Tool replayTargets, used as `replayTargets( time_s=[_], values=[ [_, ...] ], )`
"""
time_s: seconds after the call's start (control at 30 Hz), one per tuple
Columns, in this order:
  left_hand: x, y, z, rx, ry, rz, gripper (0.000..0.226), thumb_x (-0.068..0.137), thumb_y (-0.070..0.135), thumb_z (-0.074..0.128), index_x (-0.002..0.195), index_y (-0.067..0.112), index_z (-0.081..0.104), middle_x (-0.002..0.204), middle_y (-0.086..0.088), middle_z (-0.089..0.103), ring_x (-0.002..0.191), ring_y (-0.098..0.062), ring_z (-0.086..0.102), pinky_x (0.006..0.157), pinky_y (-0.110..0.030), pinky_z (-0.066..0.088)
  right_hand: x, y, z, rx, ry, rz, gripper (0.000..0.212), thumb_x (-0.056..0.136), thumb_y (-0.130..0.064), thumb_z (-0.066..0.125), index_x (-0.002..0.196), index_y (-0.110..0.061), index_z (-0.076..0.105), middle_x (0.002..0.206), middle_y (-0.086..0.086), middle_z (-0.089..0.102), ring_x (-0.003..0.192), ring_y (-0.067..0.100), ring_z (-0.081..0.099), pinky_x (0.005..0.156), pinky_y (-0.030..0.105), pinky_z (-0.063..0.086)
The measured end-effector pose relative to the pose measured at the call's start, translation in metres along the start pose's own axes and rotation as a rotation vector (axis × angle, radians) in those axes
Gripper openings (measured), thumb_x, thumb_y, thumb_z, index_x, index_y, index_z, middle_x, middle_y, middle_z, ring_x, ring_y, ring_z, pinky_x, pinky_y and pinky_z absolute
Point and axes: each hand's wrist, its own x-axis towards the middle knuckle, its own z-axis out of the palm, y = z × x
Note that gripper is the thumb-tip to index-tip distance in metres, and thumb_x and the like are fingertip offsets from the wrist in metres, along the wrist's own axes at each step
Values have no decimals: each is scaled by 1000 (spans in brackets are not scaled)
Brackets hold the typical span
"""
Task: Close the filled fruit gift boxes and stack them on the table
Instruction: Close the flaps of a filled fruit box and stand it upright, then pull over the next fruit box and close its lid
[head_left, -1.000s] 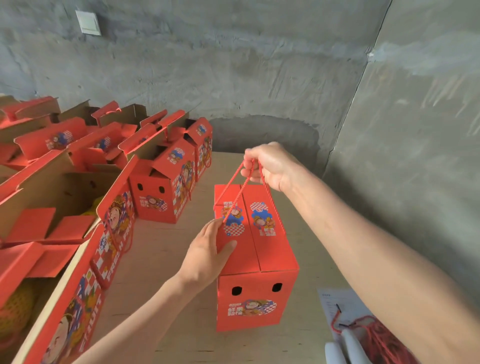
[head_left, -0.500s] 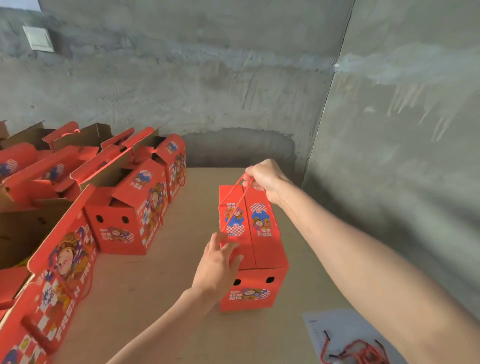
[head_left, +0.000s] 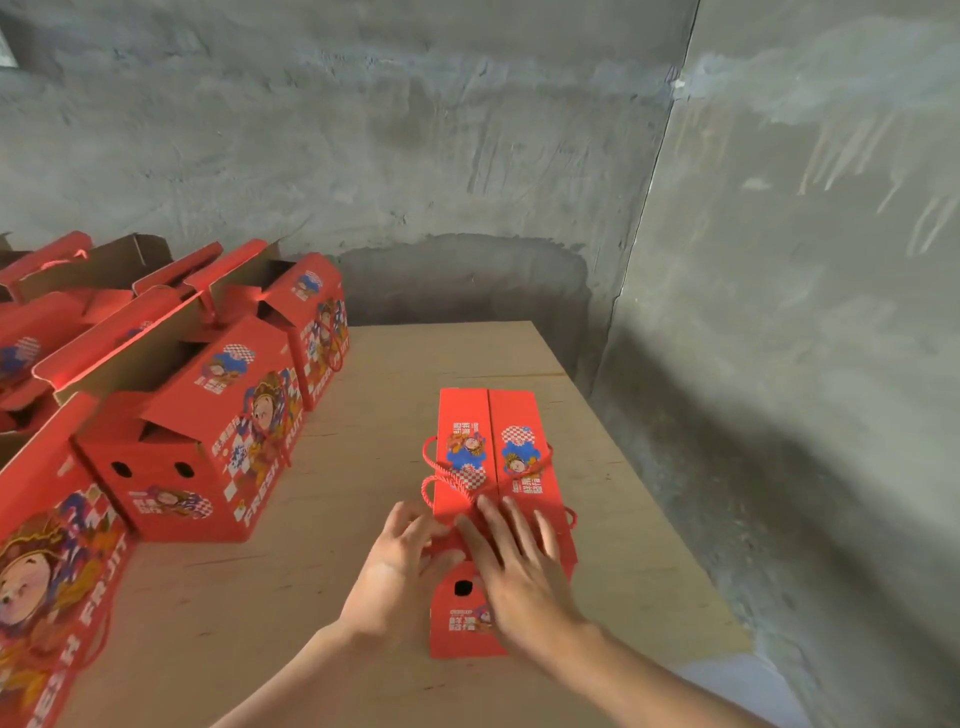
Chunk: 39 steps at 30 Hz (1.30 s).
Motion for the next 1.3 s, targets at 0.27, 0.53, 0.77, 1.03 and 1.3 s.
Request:
replayTargets(
  time_s=[0.27,0.53,0.77,1.03,1.3],
  values=[
    [123,11,33,509,-149,-80,52,94,15,40,144,20,29,148,2,34,133,-21,36,106,-33,32,108,57,7,48,-6,256,81,84,-26,60,151,-21,14,157,18,-6,142,46,0,114,54,9],
    [131,-59,-1,689,-98,-106,53,93,15,37,145,21,25,153,8,22,138,-11,24,109,-22,16,188,76,54,-166,132,259,47,77,-8,64,120,-27,60,133,34,41,114,59,47,70,38,56],
    [150,-111,-67,667,34,-283,43,94,18,44,136,22,43,142,6,39,127,-15,40,99,-23,36,315,125,51,-124,-235,227,74,88,-1,36,151,-28,9,147,28,-33,132,57,-24,95,47,44],
    [123,-128,-123,630,284,-313,40,85,2,50,123,7,59,127,-8,57,114,-29,54,96,-36,41,341,83,57,194,26,196,58,90,-4,39,145,-20,30,159,10,-2,146,30,3,116,40,16],
    [66,-127,-197,531,773,-390,38,78,-23,47,106,-2,64,102,-13,60,97,-29,56,82,-28,36,259,-169,85,570,-156,-573,62,85,-5,43,143,-25,36,140,12,35,129,28,37,97,40,42]
  ],
)
